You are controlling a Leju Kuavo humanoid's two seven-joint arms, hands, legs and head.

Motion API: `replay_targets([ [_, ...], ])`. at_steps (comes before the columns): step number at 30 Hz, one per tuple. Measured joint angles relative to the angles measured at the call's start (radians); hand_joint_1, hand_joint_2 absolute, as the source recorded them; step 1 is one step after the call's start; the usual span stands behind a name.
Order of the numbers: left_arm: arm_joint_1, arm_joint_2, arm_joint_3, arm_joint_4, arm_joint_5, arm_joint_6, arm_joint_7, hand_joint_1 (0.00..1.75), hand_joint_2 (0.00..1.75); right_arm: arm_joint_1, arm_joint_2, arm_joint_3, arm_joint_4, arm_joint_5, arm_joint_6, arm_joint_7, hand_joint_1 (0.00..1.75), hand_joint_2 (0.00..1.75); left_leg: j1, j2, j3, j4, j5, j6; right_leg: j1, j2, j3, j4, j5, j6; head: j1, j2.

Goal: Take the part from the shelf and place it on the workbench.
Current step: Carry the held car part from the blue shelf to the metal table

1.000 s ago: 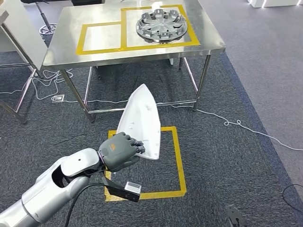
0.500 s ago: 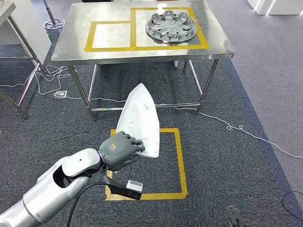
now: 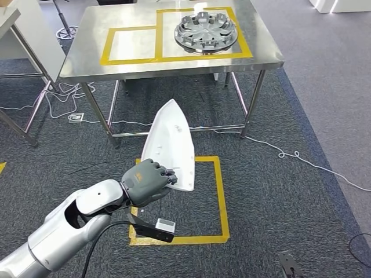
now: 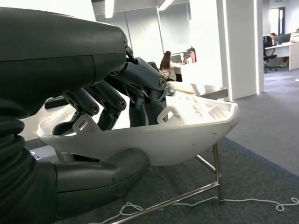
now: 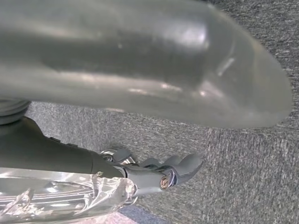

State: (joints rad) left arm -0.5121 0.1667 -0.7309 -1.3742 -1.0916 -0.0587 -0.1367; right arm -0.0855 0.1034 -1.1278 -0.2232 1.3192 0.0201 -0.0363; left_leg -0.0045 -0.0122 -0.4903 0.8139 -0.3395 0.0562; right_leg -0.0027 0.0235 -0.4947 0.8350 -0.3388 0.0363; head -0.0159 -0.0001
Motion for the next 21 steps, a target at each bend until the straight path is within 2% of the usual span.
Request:
replay_targets([
  [2,0.0,0.0,-0.001,0.0,-0.007,0.0,0.003,1.75,1.75,0.0,0.0,0.0,0.0,0.002,-0.002,0.001,0.0,0.0,-0.001,0.0,-0.001,0.002,-0.005,-0.002,-0.001,0.0,0.0,0.0,0.0,0.002,0.0,0.0],
  [4,0.0,0.001,-0.002,0.0,-0.013,0.0,0.005,1.75,1.75,0.0,0.0,0.0,0.0,0.003,-0.003,0.002,0.0,0.0,-0.002,0.0,-0.001,0.002,-0.006,-0.009,-0.003,-0.001,0.001,-0.002,-0.001,0.008,0.0,0.0],
  [6,-0.003,0.0,-0.002,0.0,-0.018,0.0,0.007,1.75,1.75,-0.001,0.0,0.0,0.0,0.004,-0.003,0.003,0.0,0.0,0.004,0.0,0.005,-0.008,-0.001,-0.025,-0.005,-0.003,-0.007,0.012,-0.015,0.017,0.001,0.0],
  [7,-0.005,-0.001,-0.003,-0.001,-0.02,0.0,0.008,1.75,1.75,-0.002,-0.001,0.0,0.0,0.004,-0.003,0.004,0.0,0.0,0.007,0.0,0.009,-0.013,0.001,-0.032,-0.006,-0.006,-0.024,0.05,-0.037,0.022,0.004,0.0],
  [8,-0.007,-0.002,-0.003,-0.001,-0.021,0.0,0.009,1.75,1.75,-0.002,-0.001,0.0,0.0,0.005,-0.004,0.005,0.0,0.0,0.01,-0.001,0.012,-0.016,0.003,-0.038,-0.007,-0.009,-0.055,0.113,-0.07,0.026,0.007,0.0],
  [10,-0.008,-0.003,-0.007,0.0,-0.022,0.0,0.01,1.75,1.75,-0.002,-0.001,0.0,0.0,0.006,-0.004,0.008,0.0,0.0,0.01,-0.001,0.014,-0.016,-0.001,-0.04,-0.009,-0.013,-0.142,0.283,-0.139,0.033,0.013,0.0],
  [11,-0.007,-0.003,-0.01,0.0,-0.022,0.0,0.01,1.75,1.75,0.0,-0.001,0.0,0.0,0.006,-0.004,0.01,0.0,0.0,0.01,-0.001,0.016,-0.016,-0.004,-0.042,-0.009,-0.014,-0.175,0.342,-0.154,0.035,0.014,0.0],
  [12,-0.006,-0.002,-0.012,0.001,-0.022,0.0,0.01,1.75,1.75,0.0,-0.001,0.0,0.0,0.007,-0.004,0.01,0.0,0.0,0.01,-0.002,0.021,-0.015,-0.007,-0.044,-0.009,-0.014,-0.188,0.36,-0.146,0.036,0.015,0.0],
  [13,-0.005,-0.002,-0.014,0.001,-0.022,0.0,0.01,1.75,1.75,0.001,-0.001,0.0,0.0,0.007,-0.004,0.011,0.0,0.0,0.01,-0.003,0.027,-0.015,-0.011,-0.046,-0.008,-0.014,-0.177,0.33,-0.118,0.036,0.016,0.0],
  [15,-0.005,-0.003,-0.015,0.002,-0.023,0.0,0.011,1.75,1.75,0.001,-0.001,0.0,0.0,0.007,-0.004,0.011,0.0,0.0,0.01,-0.004,0.045,-0.015,-0.023,-0.052,-0.009,-0.011,-0.101,0.17,-0.03,0.032,0.016,0.0],
  [16,-0.006,-0.003,-0.015,0.002,-0.024,0.0,0.011,1.75,1.75,0.001,-0.001,0.0,0.0,0.008,-0.004,0.011,0.0,0.0,0.009,-0.004,0.051,-0.014,-0.03,-0.056,-0.009,-0.007,-0.059,0.089,-0.001,0.028,0.016,0.0],
  [17,-0.007,-0.004,-0.015,0.002,-0.024,0.0,0.012,1.75,1.75,0.0,-0.001,0.001,0.0,0.008,-0.004,0.011,0.0,0.0,0.008,-0.004,0.055,-0.014,-0.035,-0.061,-0.009,-0.004,-0.03,0.034,0.013,0.023,0.015,0.0],
  [18,-0.008,-0.004,-0.015,0.002,-0.025,0.0,0.012,1.75,1.75,0.0,-0.001,0.001,0.0,0.008,-0.004,0.011,0.0,0.0,0.007,-0.005,0.057,-0.014,-0.04,-0.065,-0.008,-0.001,-0.014,0.007,0.013,0.016,0.015,0.0],
  [21,-0.009,-0.004,-0.015,0.001,-0.025,0.0,0.013,1.75,1.75,-0.001,-0.001,0.001,0.0,0.008,-0.005,0.011,0.0,0.0,0.009,-0.005,0.06,-0.008,-0.057,-0.079,-0.007,-0.003,0.001,-0.001,0.0,-0.006,0.013,0.0],
])
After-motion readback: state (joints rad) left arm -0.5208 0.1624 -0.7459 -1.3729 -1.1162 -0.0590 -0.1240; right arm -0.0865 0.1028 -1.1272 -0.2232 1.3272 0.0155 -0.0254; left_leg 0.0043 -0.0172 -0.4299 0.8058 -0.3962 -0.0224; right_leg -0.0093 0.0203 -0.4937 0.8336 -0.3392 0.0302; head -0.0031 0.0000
